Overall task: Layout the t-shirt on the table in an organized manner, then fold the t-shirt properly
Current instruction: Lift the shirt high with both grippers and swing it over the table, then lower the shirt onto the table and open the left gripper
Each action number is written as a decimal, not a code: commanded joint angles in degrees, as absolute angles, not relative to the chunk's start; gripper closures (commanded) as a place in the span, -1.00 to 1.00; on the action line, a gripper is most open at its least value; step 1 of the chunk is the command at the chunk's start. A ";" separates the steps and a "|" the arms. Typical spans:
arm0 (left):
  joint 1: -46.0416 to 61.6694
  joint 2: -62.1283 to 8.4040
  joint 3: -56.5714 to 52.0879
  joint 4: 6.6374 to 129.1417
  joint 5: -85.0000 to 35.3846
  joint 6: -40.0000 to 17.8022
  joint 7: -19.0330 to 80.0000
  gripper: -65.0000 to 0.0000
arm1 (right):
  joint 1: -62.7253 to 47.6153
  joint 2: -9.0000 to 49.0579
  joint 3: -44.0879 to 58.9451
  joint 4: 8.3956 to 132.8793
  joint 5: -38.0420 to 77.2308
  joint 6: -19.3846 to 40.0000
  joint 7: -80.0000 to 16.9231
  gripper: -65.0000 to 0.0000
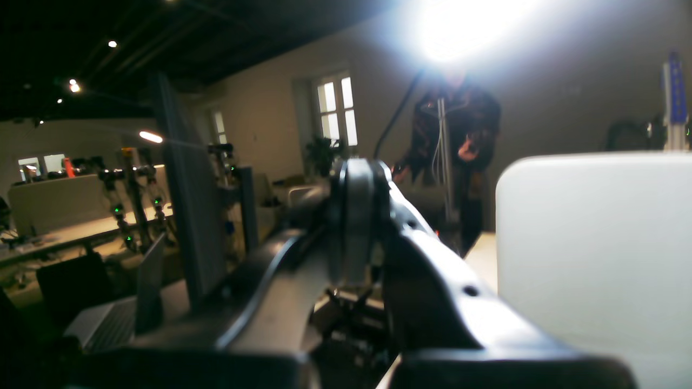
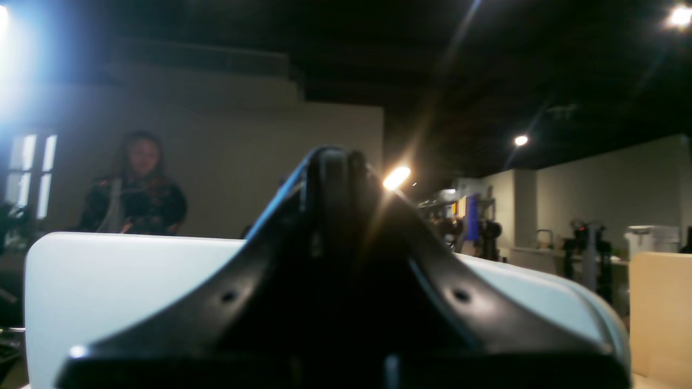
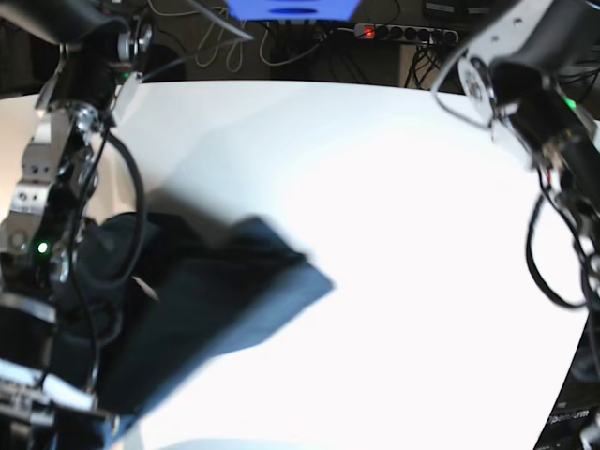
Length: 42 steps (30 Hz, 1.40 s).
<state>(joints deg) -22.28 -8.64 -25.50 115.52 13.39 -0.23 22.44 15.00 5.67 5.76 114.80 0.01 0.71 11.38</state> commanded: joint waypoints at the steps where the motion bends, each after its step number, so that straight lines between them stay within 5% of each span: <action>1: -21.76 -8.75 -25.54 116.26 13.49 -0.22 21.67 0.99 | 14.73 5.93 5.93 115.47 -0.04 0.66 12.70 1.00; 9: -6.81 -4.09 -19.65 115.56 7.69 -0.22 21.67 0.96 | 7.60 4.88 6.11 114.68 -0.04 0.66 12.88 1.00; 20: 1.19 0.92 -0.84 106.86 5.41 -0.13 21.76 0.00 | 0.13 4.70 13.32 114.68 -0.04 0.66 12.97 1.00; 36: -20.18 9.00 19.91 65.10 5.23 -0.22 21.41 -0.01 | -11.30 4.53 23.78 105.19 -0.13 0.66 12.44 1.00; 42: -21.49 9.00 22.73 55.34 5.23 0.13 8.22 -0.01 | -13.93 4.62 24.92 104.22 -0.13 0.66 12.35 1.00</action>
